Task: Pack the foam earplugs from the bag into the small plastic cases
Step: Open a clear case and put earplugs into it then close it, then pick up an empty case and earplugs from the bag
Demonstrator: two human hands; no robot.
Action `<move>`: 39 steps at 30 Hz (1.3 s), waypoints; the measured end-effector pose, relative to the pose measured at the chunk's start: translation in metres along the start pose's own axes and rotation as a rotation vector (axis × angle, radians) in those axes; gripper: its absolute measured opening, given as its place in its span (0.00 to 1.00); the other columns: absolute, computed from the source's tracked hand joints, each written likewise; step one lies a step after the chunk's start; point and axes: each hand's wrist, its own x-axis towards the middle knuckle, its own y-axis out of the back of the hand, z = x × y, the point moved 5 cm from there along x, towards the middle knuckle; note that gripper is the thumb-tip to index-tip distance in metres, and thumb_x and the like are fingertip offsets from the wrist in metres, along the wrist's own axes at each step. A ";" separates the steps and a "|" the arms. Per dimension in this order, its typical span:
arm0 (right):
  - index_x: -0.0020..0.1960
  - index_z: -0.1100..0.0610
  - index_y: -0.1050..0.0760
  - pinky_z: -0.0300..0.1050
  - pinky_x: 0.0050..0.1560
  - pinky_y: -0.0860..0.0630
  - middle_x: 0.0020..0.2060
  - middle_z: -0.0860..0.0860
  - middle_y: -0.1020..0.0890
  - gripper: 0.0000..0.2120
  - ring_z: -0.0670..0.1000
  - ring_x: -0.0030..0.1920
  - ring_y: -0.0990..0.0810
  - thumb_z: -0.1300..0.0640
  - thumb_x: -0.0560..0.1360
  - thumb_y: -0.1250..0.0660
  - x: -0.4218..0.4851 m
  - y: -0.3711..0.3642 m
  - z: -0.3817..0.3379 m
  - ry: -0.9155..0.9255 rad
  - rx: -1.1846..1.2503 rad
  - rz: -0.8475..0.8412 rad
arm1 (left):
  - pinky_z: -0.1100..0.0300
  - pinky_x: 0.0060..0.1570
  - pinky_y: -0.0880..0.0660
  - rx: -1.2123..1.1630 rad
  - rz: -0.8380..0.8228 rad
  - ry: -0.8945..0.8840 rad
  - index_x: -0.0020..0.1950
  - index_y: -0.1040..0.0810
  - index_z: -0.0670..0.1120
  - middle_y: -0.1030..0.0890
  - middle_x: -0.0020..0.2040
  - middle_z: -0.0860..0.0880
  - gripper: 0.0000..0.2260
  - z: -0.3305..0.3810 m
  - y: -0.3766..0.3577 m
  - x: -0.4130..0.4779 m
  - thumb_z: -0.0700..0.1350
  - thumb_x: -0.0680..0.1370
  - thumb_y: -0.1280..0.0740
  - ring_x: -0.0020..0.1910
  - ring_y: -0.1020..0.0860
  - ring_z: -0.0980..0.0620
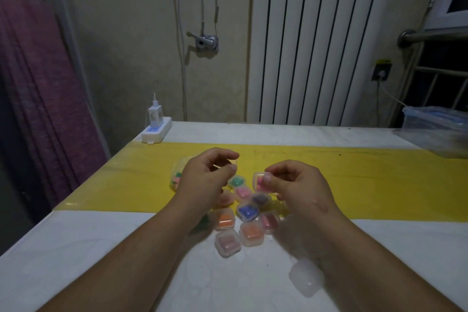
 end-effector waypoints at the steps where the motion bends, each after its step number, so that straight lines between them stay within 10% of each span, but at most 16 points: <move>1: 0.39 0.52 0.18 0.48 0.44 0.21 0.36 0.50 0.15 0.04 0.53 0.43 0.16 0.57 0.69 0.23 -0.001 -0.002 0.002 -0.019 0.001 -0.013 | 0.64 0.27 0.25 0.007 0.019 -0.004 0.51 0.18 0.51 0.20 0.48 0.43 0.09 -0.001 0.001 0.001 0.38 0.77 0.32 0.37 0.26 0.51; 5: 0.41 0.50 0.19 0.39 0.42 0.22 0.36 0.47 0.16 0.05 0.47 0.40 0.18 0.54 0.68 0.22 -0.005 -0.006 -0.004 -0.041 -0.112 -0.112 | 0.59 0.37 0.24 0.056 0.052 -0.031 0.50 0.17 0.51 0.19 0.46 0.46 0.09 -0.002 0.005 0.004 0.38 0.77 0.32 0.37 0.25 0.53; 10: 0.40 0.49 0.19 0.59 0.43 0.20 0.33 0.48 0.19 0.11 0.58 0.40 0.18 0.49 0.60 0.23 -0.011 -0.014 -0.001 -0.050 -0.118 -0.091 | 0.57 0.39 0.23 0.065 0.083 -0.031 0.50 0.17 0.51 0.18 0.45 0.49 0.09 -0.003 0.008 0.005 0.37 0.77 0.32 0.38 0.24 0.52; 27: 0.46 0.45 0.19 0.42 0.43 0.27 0.40 0.42 0.24 0.09 0.45 0.45 0.24 0.42 0.73 0.32 -0.022 -0.036 -0.010 0.101 -0.660 -0.165 | 0.57 0.39 0.24 0.318 0.192 -0.158 0.47 0.18 0.53 0.20 0.41 0.56 0.10 -0.009 0.023 0.015 0.38 0.76 0.33 0.39 0.23 0.56; 39: 0.47 0.47 0.20 0.41 0.46 0.28 0.45 0.45 0.18 0.04 0.48 0.47 0.22 0.54 0.77 0.33 0.022 -0.040 -0.030 0.058 -0.611 -0.177 | 0.55 0.61 0.39 0.780 0.393 -0.149 0.49 0.18 0.58 0.24 0.60 0.55 0.19 -0.017 0.062 0.033 0.34 0.74 0.38 0.63 0.34 0.51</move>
